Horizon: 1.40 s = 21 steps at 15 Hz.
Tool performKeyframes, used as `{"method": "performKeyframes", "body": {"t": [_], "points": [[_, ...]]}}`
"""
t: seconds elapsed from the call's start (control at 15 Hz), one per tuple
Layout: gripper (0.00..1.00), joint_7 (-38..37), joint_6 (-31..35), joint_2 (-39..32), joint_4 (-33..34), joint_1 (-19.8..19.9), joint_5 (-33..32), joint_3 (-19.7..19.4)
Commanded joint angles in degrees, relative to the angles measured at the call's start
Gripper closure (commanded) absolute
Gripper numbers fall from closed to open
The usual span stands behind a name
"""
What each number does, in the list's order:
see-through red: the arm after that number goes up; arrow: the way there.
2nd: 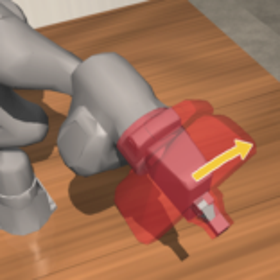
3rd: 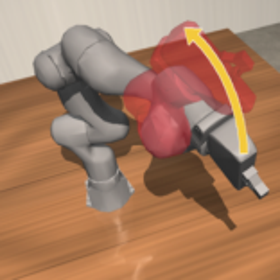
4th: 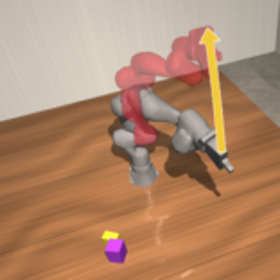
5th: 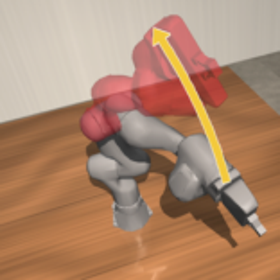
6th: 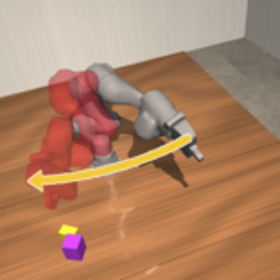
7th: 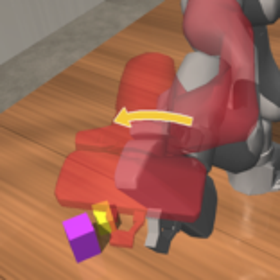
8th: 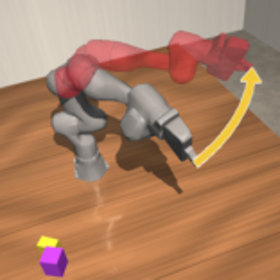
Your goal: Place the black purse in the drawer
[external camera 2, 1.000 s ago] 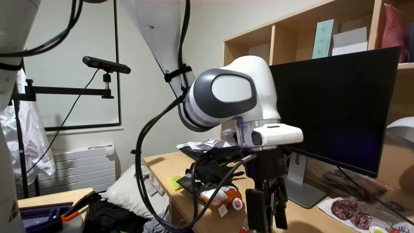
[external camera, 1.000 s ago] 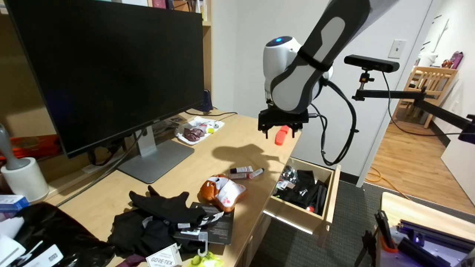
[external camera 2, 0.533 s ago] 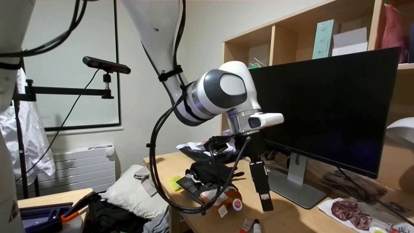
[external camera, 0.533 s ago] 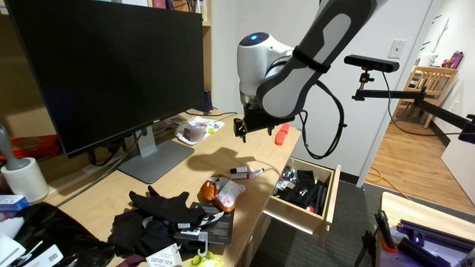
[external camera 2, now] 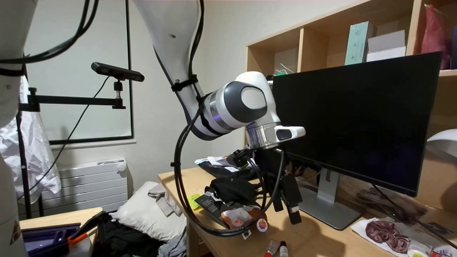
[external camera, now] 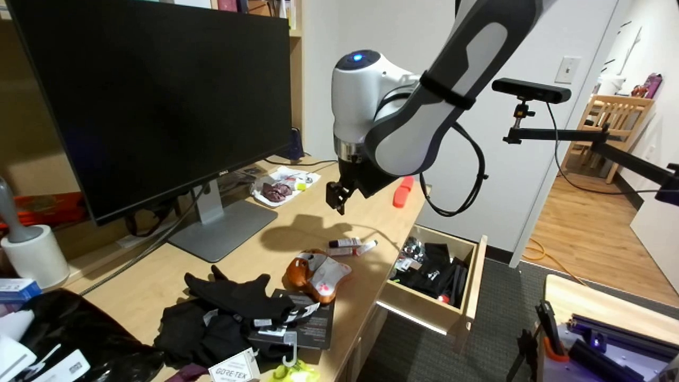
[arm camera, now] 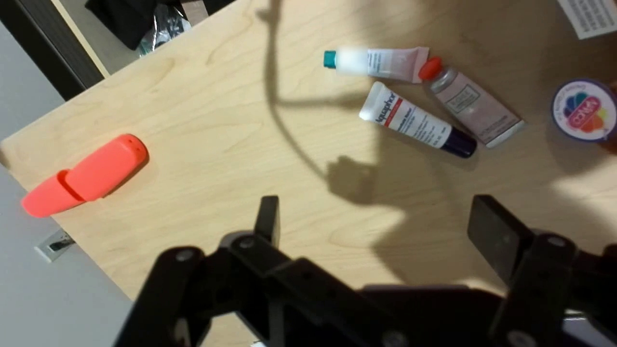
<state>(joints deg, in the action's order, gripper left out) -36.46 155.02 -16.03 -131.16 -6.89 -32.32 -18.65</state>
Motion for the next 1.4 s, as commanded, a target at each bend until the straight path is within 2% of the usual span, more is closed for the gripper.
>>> {"method": "performKeyframes", "body": {"t": [0.0,0.07,0.13,0.2,0.4,0.53,0.73,0.87,1.0,1.2,1.33], "points": [[0.0,-0.06,-0.19,0.11,0.12,0.87,-0.57,0.98],[0.0,-0.04,-0.17,0.12,0.12,0.87,-0.73,1.06],[0.0,-2.68,0.64,-0.15,0.36,-0.08,-3.79,-0.36],[0.0,-1.2,-0.94,0.05,0.48,0.19,-3.29,0.3],[0.0,11.39,-10.11,0.81,1.43,3.3,8.81,6.7],[0.0,18.3,-17.01,0.37,3.71,4.08,15.21,9.37],[0.0,23.1,-26.8,-0.75,8.07,4.42,18.77,11.39],[0.0,25.09,-31.17,-1.28,10.14,4.36,18.29,11.87],[0.0,28.07,-34.04,-1.88,11.49,4.9,19.02,12.66],[0.0,25.3,-31.22,-2.44,10.74,5.91,23.08,13.0],[0.0,27.12,-29.16,-3.02,10.06,7.23,27.83,13.69]]}}
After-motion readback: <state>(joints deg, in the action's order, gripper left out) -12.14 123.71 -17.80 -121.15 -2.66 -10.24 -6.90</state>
